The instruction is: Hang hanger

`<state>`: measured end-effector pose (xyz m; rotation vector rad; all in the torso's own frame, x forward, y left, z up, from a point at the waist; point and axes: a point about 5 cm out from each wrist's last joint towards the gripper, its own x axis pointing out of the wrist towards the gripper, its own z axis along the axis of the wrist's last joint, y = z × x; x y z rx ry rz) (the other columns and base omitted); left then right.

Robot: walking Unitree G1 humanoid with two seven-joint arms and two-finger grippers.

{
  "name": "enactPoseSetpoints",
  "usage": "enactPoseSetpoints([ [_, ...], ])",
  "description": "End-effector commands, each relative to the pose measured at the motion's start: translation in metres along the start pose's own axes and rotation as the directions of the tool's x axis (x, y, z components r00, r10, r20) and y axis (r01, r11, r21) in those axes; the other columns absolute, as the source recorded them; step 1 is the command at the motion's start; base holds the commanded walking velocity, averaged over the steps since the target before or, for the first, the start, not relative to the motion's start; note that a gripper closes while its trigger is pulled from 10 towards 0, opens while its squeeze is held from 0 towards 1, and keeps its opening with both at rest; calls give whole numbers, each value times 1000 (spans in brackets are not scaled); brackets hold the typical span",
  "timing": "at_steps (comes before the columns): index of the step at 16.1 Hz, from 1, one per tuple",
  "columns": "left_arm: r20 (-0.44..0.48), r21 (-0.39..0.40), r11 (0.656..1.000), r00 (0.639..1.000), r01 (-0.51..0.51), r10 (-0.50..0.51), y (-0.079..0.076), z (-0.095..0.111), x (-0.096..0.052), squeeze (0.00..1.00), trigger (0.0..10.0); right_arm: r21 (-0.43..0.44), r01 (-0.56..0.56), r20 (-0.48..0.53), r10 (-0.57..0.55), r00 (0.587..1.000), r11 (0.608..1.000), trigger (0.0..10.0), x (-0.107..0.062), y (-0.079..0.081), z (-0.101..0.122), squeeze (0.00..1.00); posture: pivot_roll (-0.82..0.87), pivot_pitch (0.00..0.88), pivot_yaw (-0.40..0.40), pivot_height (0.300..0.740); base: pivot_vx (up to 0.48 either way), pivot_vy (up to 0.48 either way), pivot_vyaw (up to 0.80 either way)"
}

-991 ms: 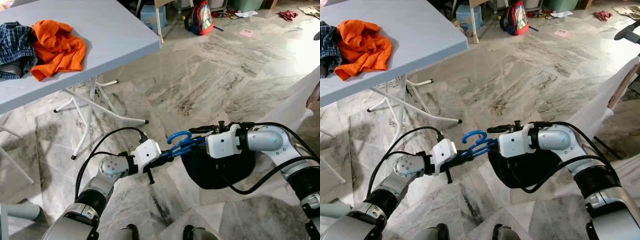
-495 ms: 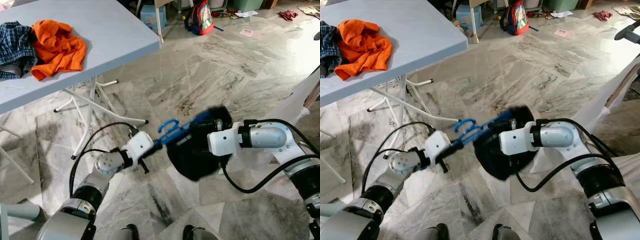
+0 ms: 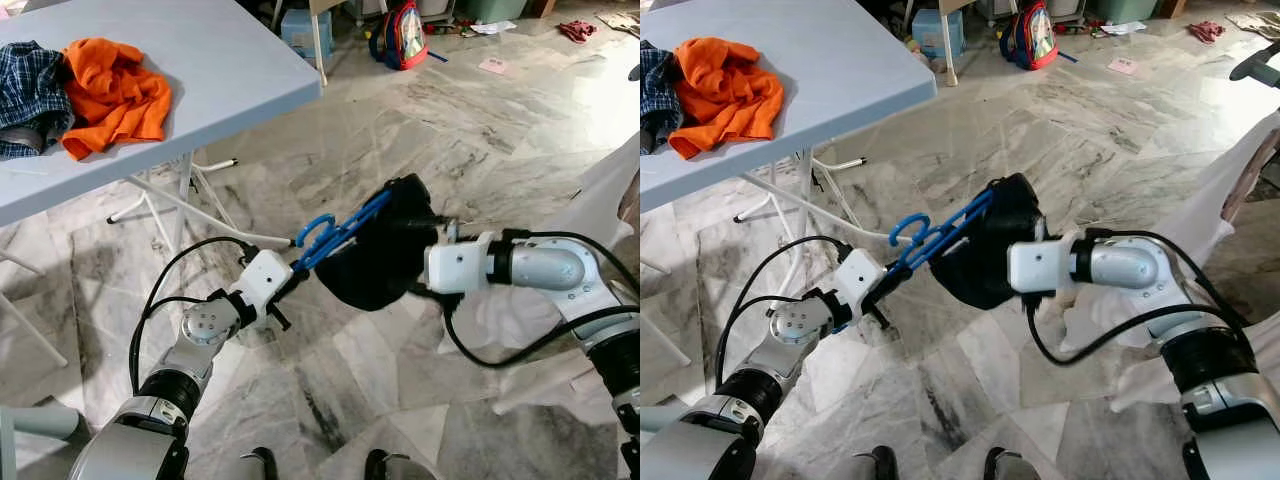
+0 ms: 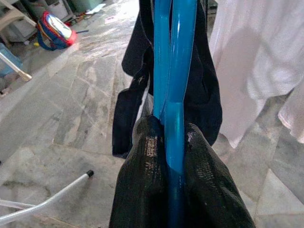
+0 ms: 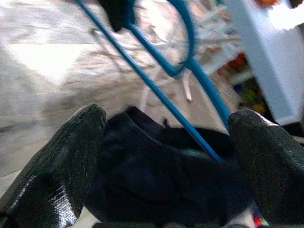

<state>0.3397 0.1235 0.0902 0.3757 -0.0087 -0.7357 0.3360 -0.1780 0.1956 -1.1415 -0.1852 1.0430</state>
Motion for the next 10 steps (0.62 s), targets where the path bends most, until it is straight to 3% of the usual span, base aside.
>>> enactPoseSetpoints([
  [1, 65, 6, 999, 997, -41, 41, 7, 9, -1, 0, 0, 44, 104, -18, -103, 995, 994, 10000, -4, -7, -4, 576, -9, 216, 23, 740, 0, 0, 0],
  [2, 84, 5, 999, 995, -45, 45, 8, 12, 0, 0, 0, 75, 153, -34, -151, 988, 985, 10000, -4, -6, -7, 227, -8, 217, 20, 740, 0, 0, 0],
  [3, 103, 6, 999, 994, -44, 44, 8, 15, 1, 0, 0, 106, 200, -55, -195, 979, 974, 10000, -3, -3, -10, 0, -6, 217, 20, 740, 0, 0, 0],
  [10, 103, 6, 999, 994, -44, 44, 8, 15, 1, 0, 0, 106, 200, -55, -195, 979, 974, 10000, -3, -3, -10, 0, -6, 217, 20, 740, 0, 0, 0],
])
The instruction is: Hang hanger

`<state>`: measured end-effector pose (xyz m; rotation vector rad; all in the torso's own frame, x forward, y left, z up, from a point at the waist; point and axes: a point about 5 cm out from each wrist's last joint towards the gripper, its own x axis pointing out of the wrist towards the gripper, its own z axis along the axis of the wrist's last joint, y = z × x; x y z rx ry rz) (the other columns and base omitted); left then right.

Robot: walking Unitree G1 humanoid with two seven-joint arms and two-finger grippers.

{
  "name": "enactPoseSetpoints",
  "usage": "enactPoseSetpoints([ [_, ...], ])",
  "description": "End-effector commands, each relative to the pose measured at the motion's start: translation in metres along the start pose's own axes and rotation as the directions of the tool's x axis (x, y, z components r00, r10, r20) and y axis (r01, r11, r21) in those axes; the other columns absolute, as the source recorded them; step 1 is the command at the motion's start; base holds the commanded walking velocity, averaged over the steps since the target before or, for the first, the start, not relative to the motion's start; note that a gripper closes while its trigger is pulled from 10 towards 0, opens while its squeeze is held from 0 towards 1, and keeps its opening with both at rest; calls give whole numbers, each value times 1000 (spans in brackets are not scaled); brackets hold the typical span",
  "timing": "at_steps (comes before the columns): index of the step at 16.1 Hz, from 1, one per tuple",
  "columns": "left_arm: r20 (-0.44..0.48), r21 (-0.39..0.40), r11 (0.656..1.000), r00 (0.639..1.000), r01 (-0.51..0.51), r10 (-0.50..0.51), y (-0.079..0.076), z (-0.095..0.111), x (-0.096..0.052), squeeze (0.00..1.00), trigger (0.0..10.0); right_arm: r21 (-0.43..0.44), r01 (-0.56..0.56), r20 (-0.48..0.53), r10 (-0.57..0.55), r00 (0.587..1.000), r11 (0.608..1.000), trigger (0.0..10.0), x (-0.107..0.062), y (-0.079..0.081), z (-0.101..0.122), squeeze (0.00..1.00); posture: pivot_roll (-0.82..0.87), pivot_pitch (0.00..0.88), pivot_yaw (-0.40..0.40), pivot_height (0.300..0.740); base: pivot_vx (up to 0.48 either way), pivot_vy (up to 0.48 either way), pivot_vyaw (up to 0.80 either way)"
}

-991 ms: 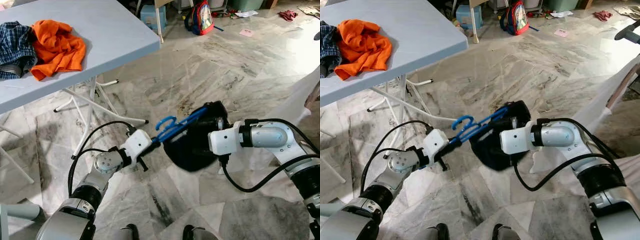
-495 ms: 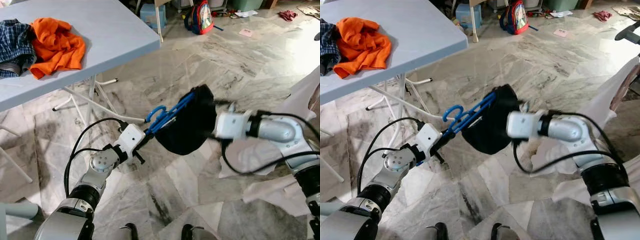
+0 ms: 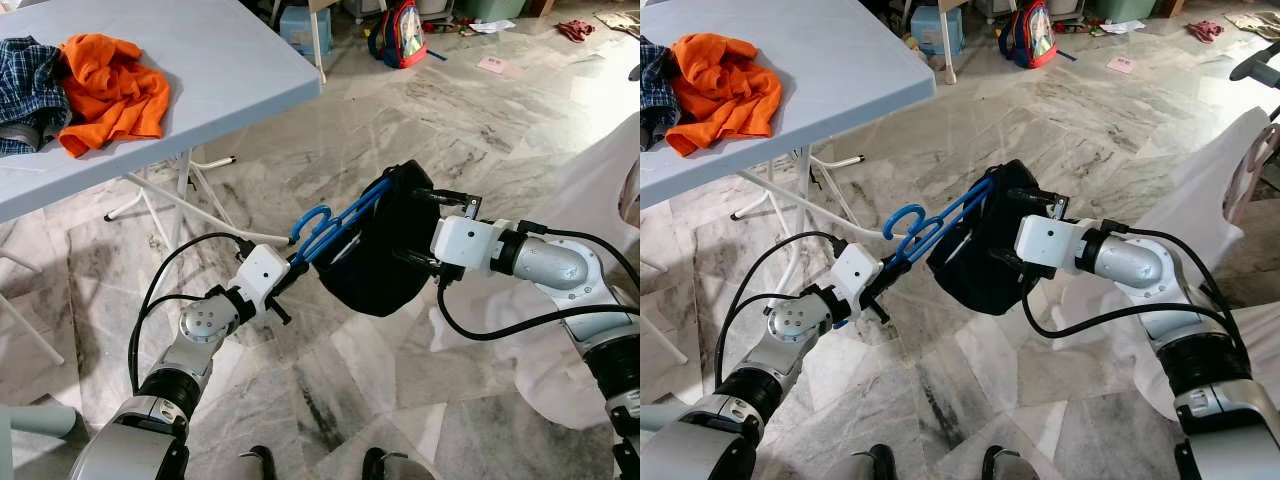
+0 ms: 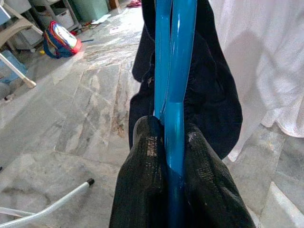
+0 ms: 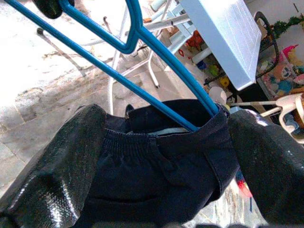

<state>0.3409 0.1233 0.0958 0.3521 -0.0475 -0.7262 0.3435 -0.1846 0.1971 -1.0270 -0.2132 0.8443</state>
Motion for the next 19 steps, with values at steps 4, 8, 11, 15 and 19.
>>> enactPoseSetpoints([
  [4, 62, 16, 1000, 998, -27, 26, 5, 10, 1, 0, 0, 10, -2, -11, 2, 1000, 1000, 10000, -2, 2, -2, 0, -6, 217, 20, 740, 0, 0, 0],
  [8, 62, 16, 1000, 998, -27, 26, 5, 10, 1, 0, 0, 10, -2, -11, 2, 1000, 1000, 10000, -2, 2, -2, 0, -6, 217, 20, 740, 0, 0, 0],
  [11, 73, 15, 1000, 997, -28, 26, 5, 11, 1, 0, 0, 30, 32, -29, -32, 999, 999, 10000, -1, 4, -5, 0, -6, 217, 20, 740, 0, 0, 0],
  [15, 73, 15, 1000, 997, -28, 26, 5, 11, 1, 0, 0, 30, 32, -29, -32, 999, 999, 10000, -1, 4, -5, 0, -6, 217, 20, 740, 0, 0, 0],
  [19, 73, 15, 1000, 997, -28, 26, 5, 11, 1, 0, 0, 30, 32, -29, -32, 999, 999, 10000, -1, 4, -5, 0, -6, 217, 20, 740, 0, 0, 0],
])
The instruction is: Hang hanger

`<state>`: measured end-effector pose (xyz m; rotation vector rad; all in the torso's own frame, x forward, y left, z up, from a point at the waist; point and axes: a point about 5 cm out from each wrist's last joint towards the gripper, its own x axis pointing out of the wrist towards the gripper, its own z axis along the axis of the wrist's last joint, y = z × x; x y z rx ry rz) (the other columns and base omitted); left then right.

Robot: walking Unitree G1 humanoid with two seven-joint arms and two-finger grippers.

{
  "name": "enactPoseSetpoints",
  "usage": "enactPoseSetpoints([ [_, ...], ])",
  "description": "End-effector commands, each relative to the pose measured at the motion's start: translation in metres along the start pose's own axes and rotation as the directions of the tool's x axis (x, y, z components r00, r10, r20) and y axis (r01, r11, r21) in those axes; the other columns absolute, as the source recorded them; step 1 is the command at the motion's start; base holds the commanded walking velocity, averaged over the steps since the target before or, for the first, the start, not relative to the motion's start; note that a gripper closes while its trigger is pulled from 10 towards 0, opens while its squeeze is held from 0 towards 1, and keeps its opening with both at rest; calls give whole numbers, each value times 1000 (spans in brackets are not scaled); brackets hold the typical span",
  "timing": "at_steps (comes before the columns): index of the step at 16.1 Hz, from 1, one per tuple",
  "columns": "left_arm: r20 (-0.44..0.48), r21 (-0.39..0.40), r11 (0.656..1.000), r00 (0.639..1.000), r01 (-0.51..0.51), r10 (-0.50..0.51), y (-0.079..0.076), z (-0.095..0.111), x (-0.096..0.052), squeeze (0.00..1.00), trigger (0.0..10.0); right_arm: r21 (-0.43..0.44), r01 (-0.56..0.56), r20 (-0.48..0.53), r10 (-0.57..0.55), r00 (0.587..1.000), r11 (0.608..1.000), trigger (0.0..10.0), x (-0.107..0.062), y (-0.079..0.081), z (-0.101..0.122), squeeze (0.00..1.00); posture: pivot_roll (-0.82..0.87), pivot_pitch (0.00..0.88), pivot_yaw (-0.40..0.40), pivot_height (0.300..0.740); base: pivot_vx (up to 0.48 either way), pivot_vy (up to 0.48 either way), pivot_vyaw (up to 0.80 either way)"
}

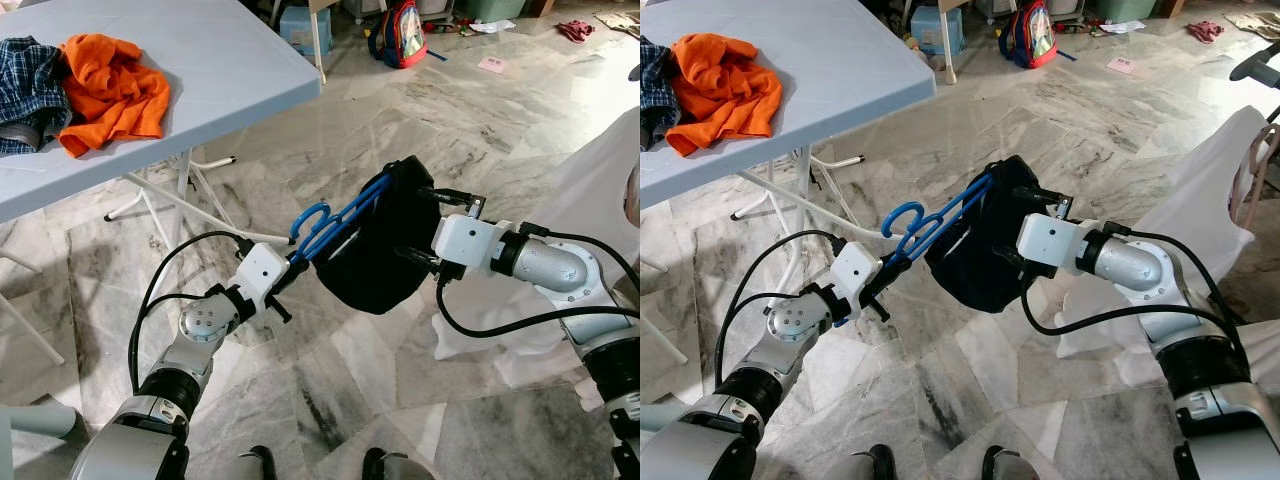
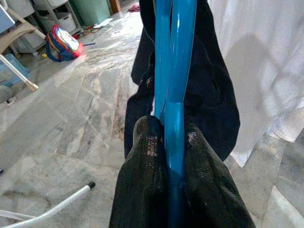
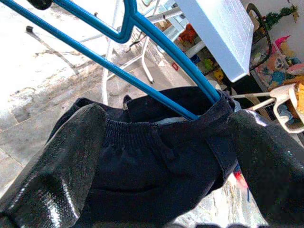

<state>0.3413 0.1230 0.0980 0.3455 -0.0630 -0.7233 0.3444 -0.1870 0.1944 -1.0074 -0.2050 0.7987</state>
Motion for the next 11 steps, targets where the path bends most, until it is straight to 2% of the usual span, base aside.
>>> enactPoseSetpoints([
  [1, 57, 16, 1000, 998, -22, 21, 4, 9, 1, 0, 0, 8, -7, -7, 7, 1000, 1000, 10000, -1, 3, -1, 0, -6, 217, 20, 740, 0, 0, 0],
  [6, 57, 16, 1000, 998, -22, 21, 4, 9, 1, 0, 0, 8, -7, -7, 7, 1000, 1000, 10000, -1, 3, -1, 0, -6, 217, 20, 740, 0, 0, 0],
  [7, 160, 18, 1000, 987, 11, -14, -3, 29, 13, 0, 0, 456, 425, -166, -394, 904, 782, 10000, 16, 12, -22, 0, 17, 189, 76, 740, 0, 0, 0],
  [8, 203, 27, 999, 978, 41, -46, -9, 39, 20, 0, 0, 604, 553, -312, -468, 827, 574, 10000, 24, 28, -33, 0, 15, 186, 77, 740, 0, 0, 0],
  [10, 200, 31, 998, 978, 50, -55, -11, 39, 22, 0, 0, 579, 558, -313, -470, 825, 594, 10000, 23, 28, -34, 0, 12, 181, 81, 740, 0, 0, 0],
  [11, 198, 33, 998, 978, 55, -60, -11, 40, 22, 0, 0, 577, 532, -293, -451, 843, 620, 10000, 23, 30, -33, 0, 11, 180, 83, 740, 0, 0, 0],
])
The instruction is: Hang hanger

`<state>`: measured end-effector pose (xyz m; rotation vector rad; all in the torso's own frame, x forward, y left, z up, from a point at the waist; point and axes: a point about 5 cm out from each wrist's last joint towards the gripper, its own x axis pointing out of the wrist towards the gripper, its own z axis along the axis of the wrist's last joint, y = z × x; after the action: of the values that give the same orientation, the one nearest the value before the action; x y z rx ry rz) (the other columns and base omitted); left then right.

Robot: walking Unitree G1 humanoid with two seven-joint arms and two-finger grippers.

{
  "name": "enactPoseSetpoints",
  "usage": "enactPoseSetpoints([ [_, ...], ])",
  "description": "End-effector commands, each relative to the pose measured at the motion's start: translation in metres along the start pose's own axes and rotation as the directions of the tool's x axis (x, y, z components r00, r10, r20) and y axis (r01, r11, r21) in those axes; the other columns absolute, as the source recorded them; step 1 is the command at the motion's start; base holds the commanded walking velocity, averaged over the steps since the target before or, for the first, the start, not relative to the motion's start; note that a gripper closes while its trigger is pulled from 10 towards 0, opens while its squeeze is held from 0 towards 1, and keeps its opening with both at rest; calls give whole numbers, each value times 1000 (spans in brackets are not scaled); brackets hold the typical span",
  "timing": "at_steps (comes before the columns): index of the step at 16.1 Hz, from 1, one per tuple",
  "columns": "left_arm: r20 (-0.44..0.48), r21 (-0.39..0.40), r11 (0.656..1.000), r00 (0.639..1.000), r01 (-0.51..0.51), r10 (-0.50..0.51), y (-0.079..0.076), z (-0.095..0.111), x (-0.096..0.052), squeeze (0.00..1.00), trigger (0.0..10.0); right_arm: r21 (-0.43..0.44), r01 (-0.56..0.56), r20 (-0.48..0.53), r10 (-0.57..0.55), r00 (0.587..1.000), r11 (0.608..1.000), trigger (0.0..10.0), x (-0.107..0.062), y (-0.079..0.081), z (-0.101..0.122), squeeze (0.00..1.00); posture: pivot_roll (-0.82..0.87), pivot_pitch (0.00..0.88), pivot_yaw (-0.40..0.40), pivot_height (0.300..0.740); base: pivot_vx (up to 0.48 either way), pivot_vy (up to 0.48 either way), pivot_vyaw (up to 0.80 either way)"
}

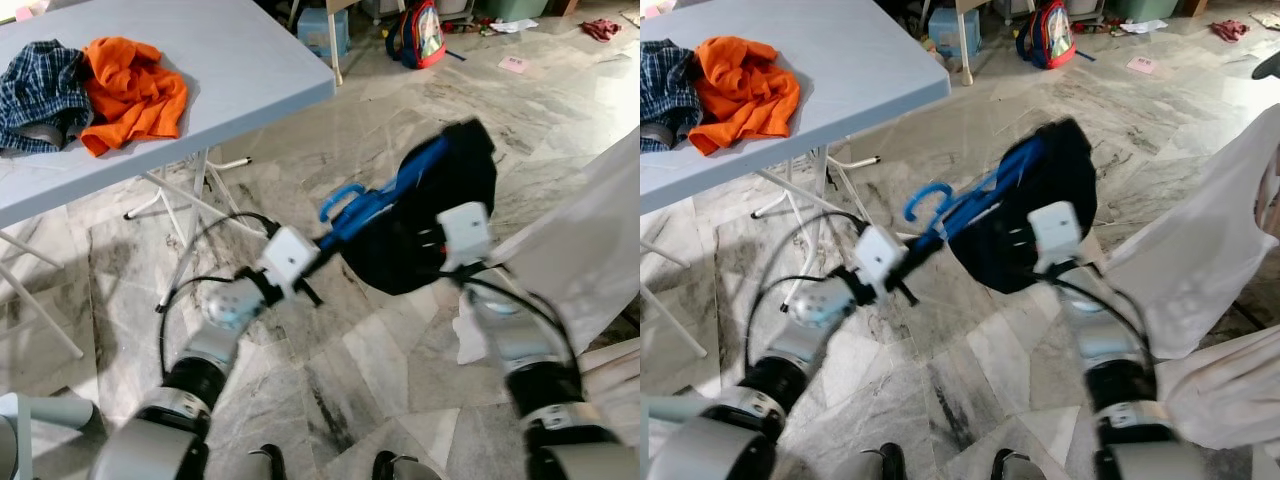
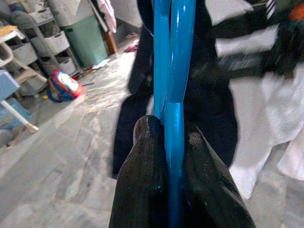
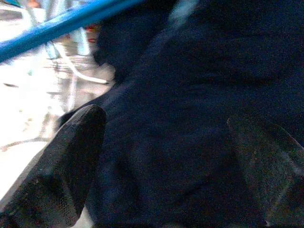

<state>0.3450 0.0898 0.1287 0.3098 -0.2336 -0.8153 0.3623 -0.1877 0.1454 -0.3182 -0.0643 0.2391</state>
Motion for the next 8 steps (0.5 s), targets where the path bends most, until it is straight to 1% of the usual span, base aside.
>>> enactPoseSetpoints([
  [1, 18, -1, 1000, 1000, 2, -1, 0, 2, 1, 0, 0, -30, -13, 6, 14, 1000, 999, 10000, 0, 5, 2, 0, 8, 178, 85, 740, 0, 0, 0],
  [2, 18, -2, 1000, 1000, 4, -4, 0, 3, 1, 0, 0, -54, -6, 1, 6, 1000, 999, 10000, 0, 6, 1, 0, 8, 177, 85, 740, 0, 0, 0],
  [3, 18, -1, 1000, 1000, 7, -7, 0, 3, 1, 0, 0, -64, 27, 2, -26, 1000, 998, 10000, 0, 3, 1, 0, 8, 175, 86, 740, 0, 0, 0],
  [5, 19, 0, 1000, 1000, 9, -9, -1, 3, 1, 0, 0, -62, 88, -2, -88, 996, 994, 10000, -1, -5, 0, 0, 9, 176, 85, 740, 0, 0, 0],
  [6, 21, -4, 1000, 1000, 9, -9, 0, 3, 0, 0, 0, -40, 115, -11, -116, 993, 993, 10000, -1, -8, -2, 0, 11, 178, 85, 740, 0, 0, 0],
  [7, 25, -5, 1000, 1000, 12, -12, 0, 3, -1, 0, 0, -22, 124, -13, -124, 992, 992, 10000, -1, -7, -3, 0, 14, 180, 84, 740, 0, 0, 0],
  [8, 28, -4, 1000, 999, 15, -15, -1, 4, -1, 0, 0, -29, 148, -12, -148, 989, 989, 10000, 0, -8, -2, 0, 18, 181, 83, 740, 0, 0, 0],
])
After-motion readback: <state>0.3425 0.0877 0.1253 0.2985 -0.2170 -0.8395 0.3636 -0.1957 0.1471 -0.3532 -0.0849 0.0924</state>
